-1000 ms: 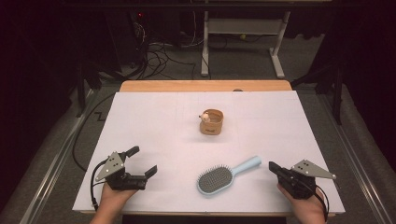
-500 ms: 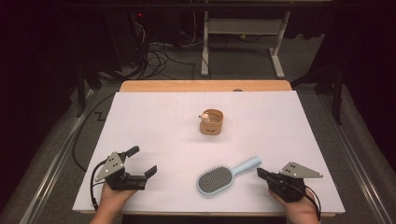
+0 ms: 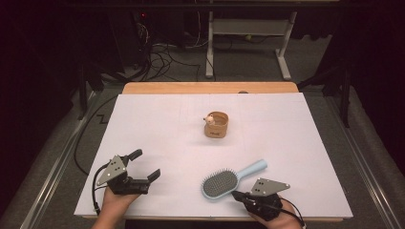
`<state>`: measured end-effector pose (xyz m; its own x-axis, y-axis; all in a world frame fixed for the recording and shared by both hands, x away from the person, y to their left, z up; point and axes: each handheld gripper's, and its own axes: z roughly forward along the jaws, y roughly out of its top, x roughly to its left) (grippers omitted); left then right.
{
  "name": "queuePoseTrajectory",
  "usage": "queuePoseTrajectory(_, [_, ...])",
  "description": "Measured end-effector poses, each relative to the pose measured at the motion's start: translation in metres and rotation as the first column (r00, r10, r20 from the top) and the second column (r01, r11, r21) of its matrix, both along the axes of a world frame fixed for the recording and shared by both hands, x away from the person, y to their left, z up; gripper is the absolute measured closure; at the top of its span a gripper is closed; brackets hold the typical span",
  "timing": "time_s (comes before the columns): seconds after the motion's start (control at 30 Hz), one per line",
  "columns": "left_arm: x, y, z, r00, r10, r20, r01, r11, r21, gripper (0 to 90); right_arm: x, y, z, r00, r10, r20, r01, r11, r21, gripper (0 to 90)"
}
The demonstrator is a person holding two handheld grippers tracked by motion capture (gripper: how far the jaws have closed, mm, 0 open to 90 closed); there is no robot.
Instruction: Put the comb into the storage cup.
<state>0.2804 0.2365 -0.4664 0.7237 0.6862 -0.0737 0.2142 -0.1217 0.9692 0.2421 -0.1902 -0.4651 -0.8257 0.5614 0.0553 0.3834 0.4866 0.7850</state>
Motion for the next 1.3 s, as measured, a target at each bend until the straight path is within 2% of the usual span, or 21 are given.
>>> queuePoseTrajectory(0.2, [0.0, 0.001, 0.0, 1.0, 0.003, 0.002, -0.003, 1.0, -0.004, 2.3, -0.004, 0.019, -0.003, 0.9982, 0.06, -0.003, -0.06, 0.9973, -0.043, 90.0])
queuePoseTrajectory(0.23, [0.0, 0.001, 0.0, 1.0, 0.005, 0.003, -0.005, 1.0, -0.005, 2.3, -0.005, 0.028, -0.005, 0.9962, 0.086, -0.006, -0.087, 0.9943, -0.062, 90.0])
queuePoseTrajectory(0.43, [0.0, 0.001, 0.0, 1.0, 0.003, 0.001, -0.003, 1.0, -0.004, 2.4, -0.005, 0.046, -0.009, 0.9932, 0.116, 0.005, -0.115, 0.9881, -0.102, 90.0])
queuePoseTrajectory(0.6, [0.0, 0.002, 0.0, 1.0, 0.004, 0.001, -0.004, 1.0, -0.005, 2.4, -0.003, 0.056, -0.01, 0.9908, 0.135, 0.011, -0.132, 0.985, -0.111, 90.0])
queuePoseTrajectory(0.93, [0.0, 0.001, 0.0, 1.0, 0.002, -0.003, -0.002, 1.0, -0.003, 2.7, 0.002, 0.067, -0.01, 0.9901, 0.139, 0.017, -0.136, 0.9837, -0.118, 90.0])
queuePoseTrajectory(1.3, [-0.001, 0.003, 0.0, 0.9998, 0.02, 0.002, -0.02, 0.9997, -0.012, 2.0, 0.017, 0.078, -0.01, 0.9911, 0.121, 0.055, -0.113, 0.9837, -0.14, 90.0])
